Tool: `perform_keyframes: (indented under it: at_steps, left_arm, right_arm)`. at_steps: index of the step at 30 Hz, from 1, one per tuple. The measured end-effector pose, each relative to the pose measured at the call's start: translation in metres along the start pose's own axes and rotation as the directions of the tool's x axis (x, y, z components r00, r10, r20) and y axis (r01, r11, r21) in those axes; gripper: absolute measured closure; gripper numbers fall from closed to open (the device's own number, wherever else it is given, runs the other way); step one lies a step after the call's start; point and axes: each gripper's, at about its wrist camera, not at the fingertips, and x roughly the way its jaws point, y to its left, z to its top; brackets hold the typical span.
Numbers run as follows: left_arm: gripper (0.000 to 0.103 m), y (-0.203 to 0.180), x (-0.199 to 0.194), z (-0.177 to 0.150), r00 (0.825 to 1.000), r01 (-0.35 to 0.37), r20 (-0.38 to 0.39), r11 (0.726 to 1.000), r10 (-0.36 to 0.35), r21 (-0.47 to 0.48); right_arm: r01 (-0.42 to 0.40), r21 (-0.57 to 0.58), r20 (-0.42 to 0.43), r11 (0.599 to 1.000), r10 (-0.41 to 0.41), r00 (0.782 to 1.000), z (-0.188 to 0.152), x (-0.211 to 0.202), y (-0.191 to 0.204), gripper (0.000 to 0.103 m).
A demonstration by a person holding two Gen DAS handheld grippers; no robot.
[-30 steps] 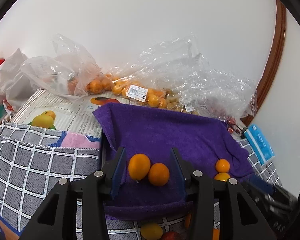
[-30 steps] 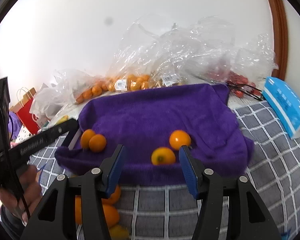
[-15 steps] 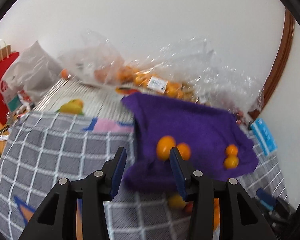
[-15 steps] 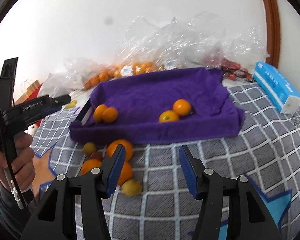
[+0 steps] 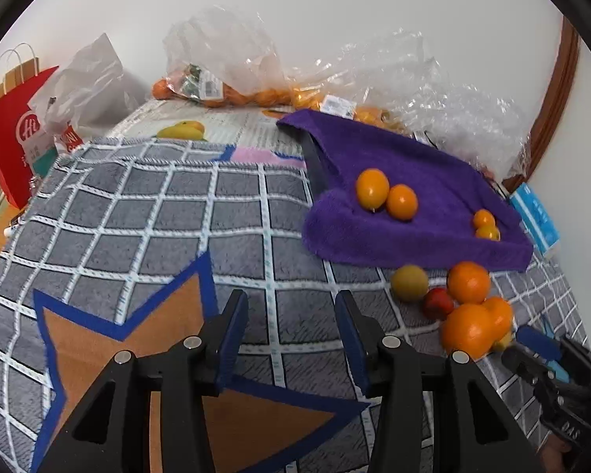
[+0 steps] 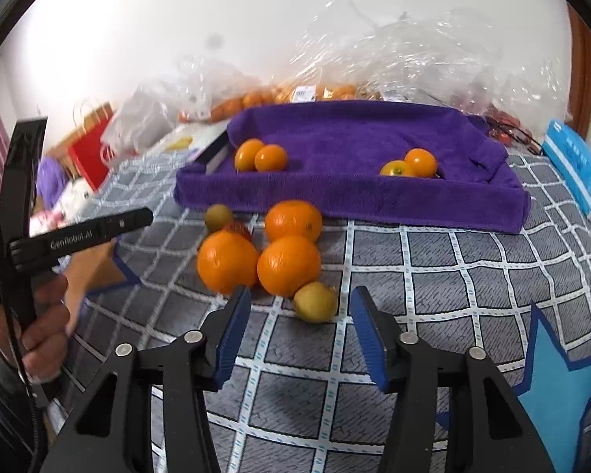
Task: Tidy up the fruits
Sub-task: 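Withdraw both open tools from the towel back toward the fruit pile, then grasp a yellow-green fruit with the right tool while the left tool grasps another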
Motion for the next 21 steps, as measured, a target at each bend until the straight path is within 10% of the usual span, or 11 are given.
perform_keyframes:
  at_steps: [21]
  left_arm:
    - [0.056,0.004,0.005,-0.001,0.997,0.071,-0.024,0.997,-0.072,-0.03]
  right_arm:
    - [0.108,0.001,-0.049,0.994,-0.107,0.993,-0.002,0.012,-0.019,0.076]
